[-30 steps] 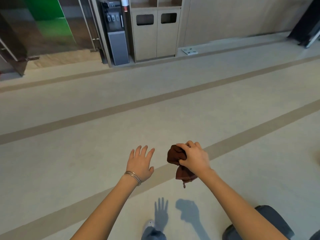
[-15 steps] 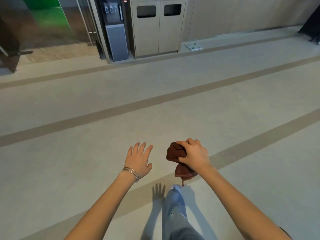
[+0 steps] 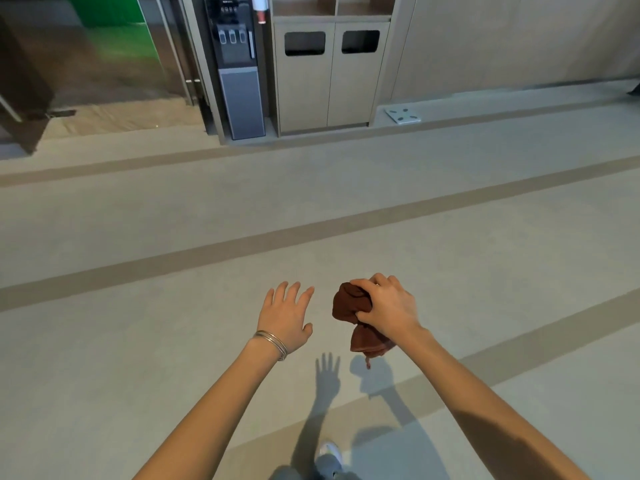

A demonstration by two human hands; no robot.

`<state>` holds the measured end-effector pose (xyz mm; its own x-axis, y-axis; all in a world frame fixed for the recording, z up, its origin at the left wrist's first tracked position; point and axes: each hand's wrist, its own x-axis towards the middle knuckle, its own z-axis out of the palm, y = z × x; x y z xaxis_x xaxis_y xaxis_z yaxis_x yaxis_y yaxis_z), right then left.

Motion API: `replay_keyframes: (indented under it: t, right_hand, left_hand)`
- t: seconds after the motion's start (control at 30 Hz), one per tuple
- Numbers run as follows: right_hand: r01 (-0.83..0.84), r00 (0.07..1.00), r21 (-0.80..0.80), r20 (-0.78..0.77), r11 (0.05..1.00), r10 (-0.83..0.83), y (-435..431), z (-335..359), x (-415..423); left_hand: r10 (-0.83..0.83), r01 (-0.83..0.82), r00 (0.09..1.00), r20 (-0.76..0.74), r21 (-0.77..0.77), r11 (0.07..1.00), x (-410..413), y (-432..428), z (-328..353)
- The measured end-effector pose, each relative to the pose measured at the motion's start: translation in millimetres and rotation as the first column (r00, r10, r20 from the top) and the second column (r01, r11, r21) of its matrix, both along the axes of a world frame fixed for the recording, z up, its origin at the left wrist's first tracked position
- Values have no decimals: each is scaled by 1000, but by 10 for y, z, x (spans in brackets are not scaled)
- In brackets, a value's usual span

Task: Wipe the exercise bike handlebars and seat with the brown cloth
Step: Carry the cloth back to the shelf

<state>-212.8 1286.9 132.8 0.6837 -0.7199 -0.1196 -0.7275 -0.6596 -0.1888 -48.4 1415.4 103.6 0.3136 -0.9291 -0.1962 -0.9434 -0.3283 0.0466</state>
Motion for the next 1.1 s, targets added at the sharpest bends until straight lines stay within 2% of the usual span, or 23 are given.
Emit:
replay_keyframes:
  t: [0.4,0.77,0.97,1.1]
  right_hand:
    - [11,1000,26,12,1000,-12,-1294,-167,580]
    - [64,997,23,46,998,-65,-2740,-11,1758]
    - [52,998,57,27,997,-53,-3235,-121,2221]
    - [56,998,-3,22,998,-56,-3577,-243,2350]
  left_hand:
    - [-5,5,1000,4,45,999,701,-1288,-103]
    - [-59,58,998,24,26,998,1930,-2788,25]
    - [-80,79,997,16,31,996,2411,-3432,17]
    - [-93,93,996,-2,57,994,2607,-3815,-68]
